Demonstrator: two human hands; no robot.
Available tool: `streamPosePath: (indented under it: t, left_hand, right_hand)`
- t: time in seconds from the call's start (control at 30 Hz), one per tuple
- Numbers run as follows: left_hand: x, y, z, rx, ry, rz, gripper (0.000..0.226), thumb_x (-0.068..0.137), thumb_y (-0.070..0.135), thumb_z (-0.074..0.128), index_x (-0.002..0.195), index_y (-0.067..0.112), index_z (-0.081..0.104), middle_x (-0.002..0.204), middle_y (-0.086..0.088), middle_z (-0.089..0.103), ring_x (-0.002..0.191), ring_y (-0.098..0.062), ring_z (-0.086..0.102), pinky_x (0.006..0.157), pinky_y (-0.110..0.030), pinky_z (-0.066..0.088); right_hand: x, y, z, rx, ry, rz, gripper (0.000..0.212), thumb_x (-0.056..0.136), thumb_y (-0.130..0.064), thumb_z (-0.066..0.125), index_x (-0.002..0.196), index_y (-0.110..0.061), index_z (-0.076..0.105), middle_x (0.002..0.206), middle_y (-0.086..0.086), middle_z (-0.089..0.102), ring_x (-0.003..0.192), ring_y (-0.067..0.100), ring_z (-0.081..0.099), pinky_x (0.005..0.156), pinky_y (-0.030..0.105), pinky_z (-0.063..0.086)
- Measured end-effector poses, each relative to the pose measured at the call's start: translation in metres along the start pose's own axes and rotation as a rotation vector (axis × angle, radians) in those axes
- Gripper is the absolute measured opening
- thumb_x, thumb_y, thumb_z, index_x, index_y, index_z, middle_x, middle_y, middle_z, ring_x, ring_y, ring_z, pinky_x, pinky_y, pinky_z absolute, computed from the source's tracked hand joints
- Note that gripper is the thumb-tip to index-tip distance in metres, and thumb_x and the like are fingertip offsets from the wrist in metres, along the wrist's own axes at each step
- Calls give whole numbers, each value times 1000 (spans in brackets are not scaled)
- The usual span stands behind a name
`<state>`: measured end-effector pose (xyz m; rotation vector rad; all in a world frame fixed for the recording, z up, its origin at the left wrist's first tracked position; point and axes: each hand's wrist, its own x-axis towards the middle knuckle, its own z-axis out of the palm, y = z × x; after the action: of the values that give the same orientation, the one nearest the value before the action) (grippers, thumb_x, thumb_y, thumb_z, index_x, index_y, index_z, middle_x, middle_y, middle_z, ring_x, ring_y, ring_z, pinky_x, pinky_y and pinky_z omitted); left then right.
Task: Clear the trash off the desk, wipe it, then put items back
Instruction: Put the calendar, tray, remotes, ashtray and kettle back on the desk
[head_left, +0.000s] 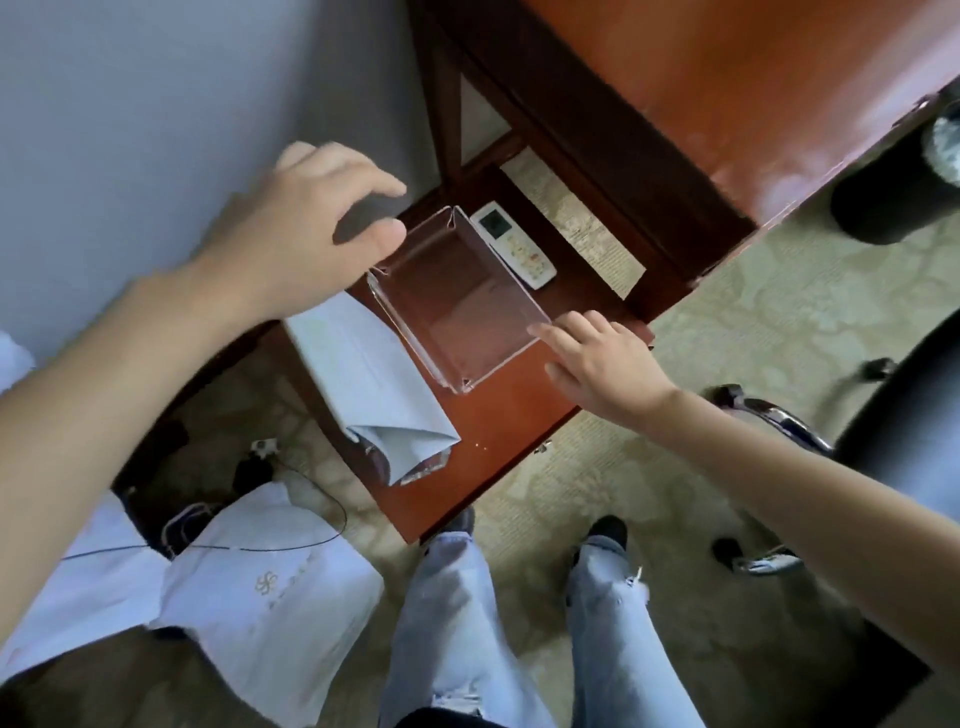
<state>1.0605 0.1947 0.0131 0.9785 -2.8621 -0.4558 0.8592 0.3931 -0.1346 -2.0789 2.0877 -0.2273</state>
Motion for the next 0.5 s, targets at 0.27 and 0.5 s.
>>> streamPosePath:
  t: [0.27, 0.5]
  left_hand:
    - [-18, -97, 26, -575, 88, -130, 42, 73, 56, 43, 111, 40, 47, 110, 22, 50, 93, -3, 52, 82, -13, 38]
    - [-5, -105, 59, -760, 205, -36, 19, 73, 41, 55, 90, 33, 56, 78, 15, 63, 76, -8, 56, 75, -19, 43]
  right_hand:
    - [31, -37, 55, 125, -21, 428, 42, 95, -31, 47, 134, -17, 44, 121, 5, 50, 109, 25, 47, 74, 37, 47]
    - [50, -10, 112, 396, 34, 819, 51, 93, -34, 50, 139, -16, 35, 138, 11, 38, 124, 32, 36, 91, 40, 41]
